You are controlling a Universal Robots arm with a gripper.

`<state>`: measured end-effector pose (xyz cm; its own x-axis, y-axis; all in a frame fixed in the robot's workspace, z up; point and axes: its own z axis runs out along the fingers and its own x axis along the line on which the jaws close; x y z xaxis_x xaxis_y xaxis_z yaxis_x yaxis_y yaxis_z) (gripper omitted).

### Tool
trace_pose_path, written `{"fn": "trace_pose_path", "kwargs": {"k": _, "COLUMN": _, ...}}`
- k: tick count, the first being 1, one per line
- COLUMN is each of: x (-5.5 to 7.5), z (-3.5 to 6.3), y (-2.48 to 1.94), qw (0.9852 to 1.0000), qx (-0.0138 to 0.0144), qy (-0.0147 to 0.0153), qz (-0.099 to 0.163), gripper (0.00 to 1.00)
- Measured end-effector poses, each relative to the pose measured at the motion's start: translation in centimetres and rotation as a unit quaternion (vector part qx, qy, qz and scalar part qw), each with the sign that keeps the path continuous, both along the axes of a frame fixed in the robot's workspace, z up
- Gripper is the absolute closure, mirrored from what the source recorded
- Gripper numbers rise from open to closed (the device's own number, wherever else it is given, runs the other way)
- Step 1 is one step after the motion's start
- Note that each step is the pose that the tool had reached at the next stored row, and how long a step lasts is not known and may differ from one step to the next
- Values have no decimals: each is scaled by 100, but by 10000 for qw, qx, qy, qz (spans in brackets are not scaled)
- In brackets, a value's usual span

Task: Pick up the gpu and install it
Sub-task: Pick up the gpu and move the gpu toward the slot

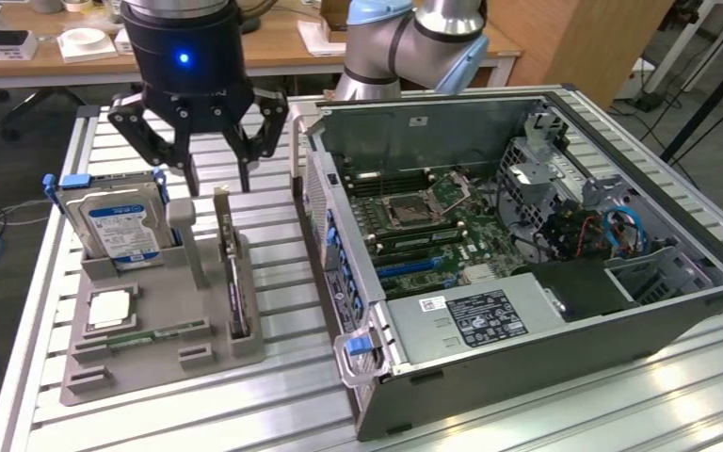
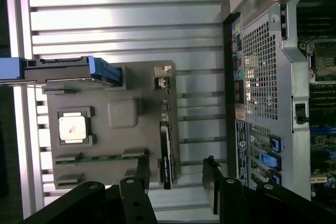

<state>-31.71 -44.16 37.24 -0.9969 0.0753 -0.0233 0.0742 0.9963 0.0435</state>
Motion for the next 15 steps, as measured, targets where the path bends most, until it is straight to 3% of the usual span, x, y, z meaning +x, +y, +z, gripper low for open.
{"fn": "trace_pose_path", "kwargs": {"k": 15, "x": -82, "z": -81, "y": -10, "qw": 10000, "qx": -7, "qy": -1, "qz": 0, "gripper": 47}}
